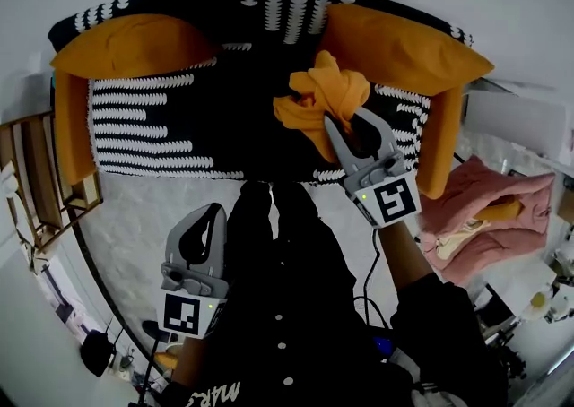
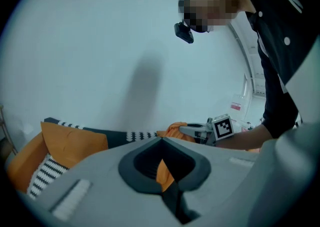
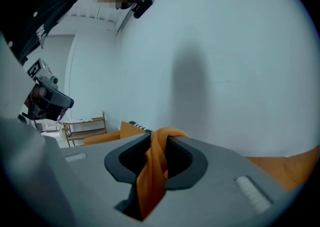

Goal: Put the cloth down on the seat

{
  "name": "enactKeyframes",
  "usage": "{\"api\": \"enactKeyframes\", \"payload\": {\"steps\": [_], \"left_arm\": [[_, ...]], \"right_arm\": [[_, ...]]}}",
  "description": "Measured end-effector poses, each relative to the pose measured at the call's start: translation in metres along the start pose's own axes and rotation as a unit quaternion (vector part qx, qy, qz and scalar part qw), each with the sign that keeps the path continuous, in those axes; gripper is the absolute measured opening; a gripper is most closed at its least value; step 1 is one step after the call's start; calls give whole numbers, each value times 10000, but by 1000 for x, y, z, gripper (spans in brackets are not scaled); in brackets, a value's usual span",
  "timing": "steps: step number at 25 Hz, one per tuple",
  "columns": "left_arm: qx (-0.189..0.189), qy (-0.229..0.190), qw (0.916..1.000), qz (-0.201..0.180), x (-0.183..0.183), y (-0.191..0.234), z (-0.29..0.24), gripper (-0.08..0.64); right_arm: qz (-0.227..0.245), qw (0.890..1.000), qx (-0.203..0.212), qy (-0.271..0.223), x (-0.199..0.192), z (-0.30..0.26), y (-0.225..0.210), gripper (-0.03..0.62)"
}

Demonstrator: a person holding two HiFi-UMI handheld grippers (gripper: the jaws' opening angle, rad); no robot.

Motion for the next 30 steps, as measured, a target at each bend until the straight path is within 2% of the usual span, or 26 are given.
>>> {"api": "enactKeyframes", "payload": {"steps": [4, 9, 15, 19, 22, 25, 30], "left_arm": [[140, 201, 9995, 205, -27, -3, 1, 0], [96, 557, 9982, 208, -53, -14, -3, 0], [232, 749, 9964, 309, -76, -8, -8, 0], [266, 876, 9951, 373, -92, -6, -14, 0], [178, 971, 9942, 415, -102, -8, -22, 0], [33, 1078, 9931, 453, -110, -13, -32, 0], [-60, 1120, 9928, 419, -115, -17, -39, 0]], "right_arm": [[-40, 9997, 168, 195, -42, -23, -10, 107], [-153, 9947, 324, 959, -123, -50, -26, 106], [-71, 9908, 350, 1309, -176, -78, -35, 103], [207, 9858, 390, 1619, -207, -96, -37, 103], [362, 9783, 454, 1987, -237, -109, -40, 103], [258, 9680, 614, 2421, -269, -119, -41, 103], [342, 9443, 796, 3175, -310, -132, -39, 104]]}}
Point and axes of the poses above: the fingertips, and each gripper's own axes: z backward along the fingers, y to its left, x out of its top, the point moved 3 cm from there along z, backward along the fingers, and after that the axes turned 9 degrees about x, right-handed, at the moved point
